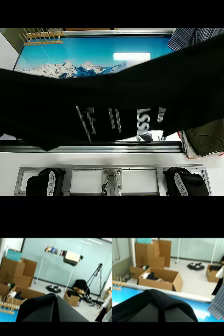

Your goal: Fold the clothes and pants, and hang the long-sleeved shirts on hangers.

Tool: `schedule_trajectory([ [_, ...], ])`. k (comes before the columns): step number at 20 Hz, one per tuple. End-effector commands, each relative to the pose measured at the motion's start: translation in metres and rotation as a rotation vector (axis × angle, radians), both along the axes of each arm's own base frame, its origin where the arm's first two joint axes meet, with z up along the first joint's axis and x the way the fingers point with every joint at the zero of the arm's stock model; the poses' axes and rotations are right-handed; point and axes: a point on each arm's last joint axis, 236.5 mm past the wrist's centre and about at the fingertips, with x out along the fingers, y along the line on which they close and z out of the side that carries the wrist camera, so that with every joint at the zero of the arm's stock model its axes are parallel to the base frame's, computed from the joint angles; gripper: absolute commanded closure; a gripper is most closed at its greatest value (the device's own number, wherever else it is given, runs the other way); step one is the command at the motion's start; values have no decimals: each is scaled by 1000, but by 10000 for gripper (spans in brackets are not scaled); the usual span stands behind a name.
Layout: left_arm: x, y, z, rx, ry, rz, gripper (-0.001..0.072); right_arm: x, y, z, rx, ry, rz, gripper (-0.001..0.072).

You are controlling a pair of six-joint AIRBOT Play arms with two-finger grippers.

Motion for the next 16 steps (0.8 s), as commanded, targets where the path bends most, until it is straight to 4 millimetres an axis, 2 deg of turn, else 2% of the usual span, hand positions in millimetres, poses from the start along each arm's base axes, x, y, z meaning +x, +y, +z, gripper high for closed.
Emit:
schedule_trajectory([
  [1, 50, 7, -56, -26, 256, -37, 699, 31, 4, -53, 43, 242, 38, 699],
  [3, 101, 21, -113, -79, 455, -55, 699, 70, 5, -111, 73, 479, 68, 700],
  [5, 152, 39, -186, -153, 643, -58, 699, 109, 4, -176, 110, 724, 90, 699],
  [8, 215, 61, -295, -278, 866, -54, 698, 161, 17, -278, 122, 1024, 148, 699],
  [11, 269, 62, -387, -341, 1040, -75, 699, 208, 27, -381, 133, 1230, 150, 700],
  [13, 298, 48, -431, -324, 1137, -124, 699, 237, 24, -428, 157, 1275, 119, 700],
  [15, 324, 35, -462, -317, 1189, -154, 699, 261, 17, -453, 160, 1272, 85, 700],
  [16, 336, 31, -468, -311, 1194, -164, 699, 272, 10, -459, 142, 1256, 62, 700],
])
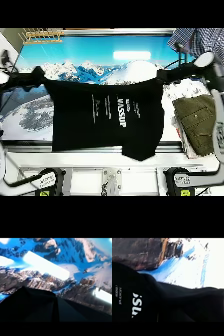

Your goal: Fold the clothes and pants, and hang the long-sleeved shirts on hangers.

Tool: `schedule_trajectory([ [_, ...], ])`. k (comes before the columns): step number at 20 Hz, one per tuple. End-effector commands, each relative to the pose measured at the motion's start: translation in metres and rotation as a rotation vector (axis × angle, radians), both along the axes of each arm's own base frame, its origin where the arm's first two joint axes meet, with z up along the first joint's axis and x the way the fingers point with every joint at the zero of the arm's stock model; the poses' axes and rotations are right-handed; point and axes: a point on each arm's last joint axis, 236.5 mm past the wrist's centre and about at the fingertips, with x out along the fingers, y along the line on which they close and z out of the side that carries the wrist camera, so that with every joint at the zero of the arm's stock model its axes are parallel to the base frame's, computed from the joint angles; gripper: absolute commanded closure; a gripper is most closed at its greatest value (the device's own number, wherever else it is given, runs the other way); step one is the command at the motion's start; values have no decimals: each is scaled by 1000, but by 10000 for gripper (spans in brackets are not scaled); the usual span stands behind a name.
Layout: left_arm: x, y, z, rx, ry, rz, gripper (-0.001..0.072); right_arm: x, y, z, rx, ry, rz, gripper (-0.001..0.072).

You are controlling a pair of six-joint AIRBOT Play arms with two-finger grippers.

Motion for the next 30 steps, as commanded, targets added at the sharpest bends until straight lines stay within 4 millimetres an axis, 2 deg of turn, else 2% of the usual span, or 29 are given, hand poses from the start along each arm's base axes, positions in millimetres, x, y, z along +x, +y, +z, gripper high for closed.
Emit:
schedule_trajectory([
  [1, 41, -17, -55, -17, 77, -47, 699, 40, -15, -50, -61, 6, -40, 699],
  [3, 53, -16, -53, -15, 68, -54, 699, 51, -28, -44, -118, -42, -52, 700],
  [5, 57, -15, -44, -6, 49, -56, 699, 51, -43, -38, -196, -61, -47, 700],
  [7, 48, -12, -42, 22, 53, -57, 699, 41, -55, -39, -252, -30, -51, 700],
  [10, 17, -10, -63, 42, 98, -47, 699, 24, -62, -46, -291, 19, -34, 700],
  [13, -11, -16, -90, 42, 135, -34, 698, 4, -60, -67, -290, 83, -23, 701],
  [18, -49, -19, -145, 35, 231, -16, 698, -46, -58, -123, -283, 247, -6, 700],
  [20, -59, -19, -159, 35, 255, -7, 699, -59, -57, -139, -273, 293, -26, 699],
  [22, -61, -19, -162, 34, 260, -6, 699, -66, -57, -148, -271, 313, -30, 696],
  [23, -61, -19, -162, 33, 260, -6, 699, -69, -57, -150, -271, 321, -29, 680],
  [24, -62, -20, -162, 32, 264, -8, 695, -70, -57, -150, -265, 333, -46, 567],
  [25, -63, -21, -162, 27, 268, -9, 497, -72, -57, -149, -264, 340, -49, 337],
  [26, -64, -20, -157, 23, 265, -8, 200, -72, -58, -143, -265, 331, -49, 221],
  [27, -65, -17, -147, 23, 250, -2, 150, -70, -63, -128, -276, 296, -57, 225],
  [29, -73, 2, -116, 33, 216, 26, 150, -69, -86, -86, -329, 208, -91, 224],
  [30, -87, 14, -106, 42, 224, 41, 150, -75, -98, -65, -347, 178, -112, 224],
])
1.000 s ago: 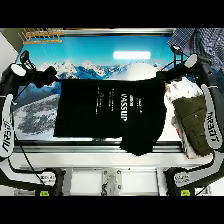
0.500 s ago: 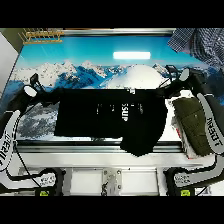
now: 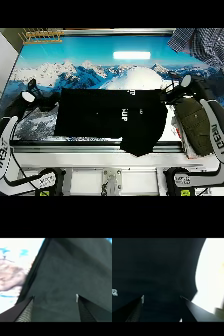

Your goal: Fold the clothes and pants, and hang the long-sleeved shirts on hangers.

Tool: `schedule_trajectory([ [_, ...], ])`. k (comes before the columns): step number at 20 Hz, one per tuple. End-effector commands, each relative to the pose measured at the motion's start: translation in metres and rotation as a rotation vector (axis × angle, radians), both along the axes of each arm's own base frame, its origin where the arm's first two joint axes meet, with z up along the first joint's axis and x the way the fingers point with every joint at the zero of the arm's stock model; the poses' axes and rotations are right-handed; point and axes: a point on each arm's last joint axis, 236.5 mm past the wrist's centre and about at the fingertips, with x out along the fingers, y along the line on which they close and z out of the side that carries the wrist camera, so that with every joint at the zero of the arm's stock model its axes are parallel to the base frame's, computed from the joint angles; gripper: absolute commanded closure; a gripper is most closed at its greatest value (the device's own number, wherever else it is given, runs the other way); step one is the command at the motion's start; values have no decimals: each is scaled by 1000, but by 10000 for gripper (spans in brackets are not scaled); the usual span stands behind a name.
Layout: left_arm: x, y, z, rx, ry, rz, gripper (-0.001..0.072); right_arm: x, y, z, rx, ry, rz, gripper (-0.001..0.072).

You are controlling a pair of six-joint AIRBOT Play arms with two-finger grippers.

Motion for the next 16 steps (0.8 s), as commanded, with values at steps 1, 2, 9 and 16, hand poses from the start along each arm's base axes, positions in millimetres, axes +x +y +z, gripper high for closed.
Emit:
schedule_trajectory([
  [1, -39, 28, 26, 22, 20, 37, 150, -17, -34, 64, -63, -98, -47, 224],
  [2, -62, 34, 24, 20, 51, 56, 150, -25, -41, 81, -67, -127, -66, 224],
  [9, -190, 18, -40, -72, 238, 210, 150, -51, -35, 130, -54, -275, -84, 224],
  [16, -187, -5, -58, -206, 182, 330, 151, -48, -31, 132, -34, -287, -88, 224],
])
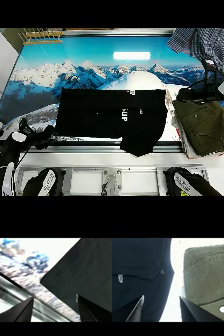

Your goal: Fold the clothes and pants, and hang the long-sleeved shirts on hangers.

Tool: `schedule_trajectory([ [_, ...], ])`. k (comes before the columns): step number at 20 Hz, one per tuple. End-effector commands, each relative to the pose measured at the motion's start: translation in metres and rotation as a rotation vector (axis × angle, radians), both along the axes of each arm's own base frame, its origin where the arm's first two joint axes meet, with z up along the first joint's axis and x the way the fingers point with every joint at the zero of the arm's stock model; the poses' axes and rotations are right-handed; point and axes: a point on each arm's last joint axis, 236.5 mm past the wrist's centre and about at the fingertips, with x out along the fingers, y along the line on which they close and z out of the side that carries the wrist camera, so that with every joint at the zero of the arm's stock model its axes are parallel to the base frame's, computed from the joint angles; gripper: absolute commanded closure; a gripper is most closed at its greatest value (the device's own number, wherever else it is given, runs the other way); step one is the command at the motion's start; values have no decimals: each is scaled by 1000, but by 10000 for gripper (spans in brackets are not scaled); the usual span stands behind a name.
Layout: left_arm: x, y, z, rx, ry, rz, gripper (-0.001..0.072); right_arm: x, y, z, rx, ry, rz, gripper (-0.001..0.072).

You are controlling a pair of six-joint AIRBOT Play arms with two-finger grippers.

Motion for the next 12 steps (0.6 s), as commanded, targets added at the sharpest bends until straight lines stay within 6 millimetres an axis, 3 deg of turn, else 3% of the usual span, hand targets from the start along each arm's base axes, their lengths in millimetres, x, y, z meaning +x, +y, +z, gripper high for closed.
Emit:
schedule_trajectory([
  [1, 3, -11, -11, -83, -6, 83, 151, 1, 2, 3, 8, -15, -1, 224],
  [4, 13, -21, -18, -148, -19, 99, 160, 4, 1, 4, 6, -27, -3, 224],
  [8, 27, -18, -16, -160, -44, 117, 177, 4, 1, 4, 7, -27, -4, 224],
  [9, 33, -20, -12, -144, -61, 86, 374, 4, 1, 3, 7, -25, -4, 224],
  [10, 39, -23, -8, -128, -81, 51, 470, 3, 1, 2, 8, -21, -4, 224],
  [11, 45, -28, -4, -119, -96, 22, 469, 2, 2, -1, 10, -13, -4, 223],
  [12, 51, -35, 0, -112, -109, -11, 517, -1, 0, -6, 11, 2, -7, 223],
])
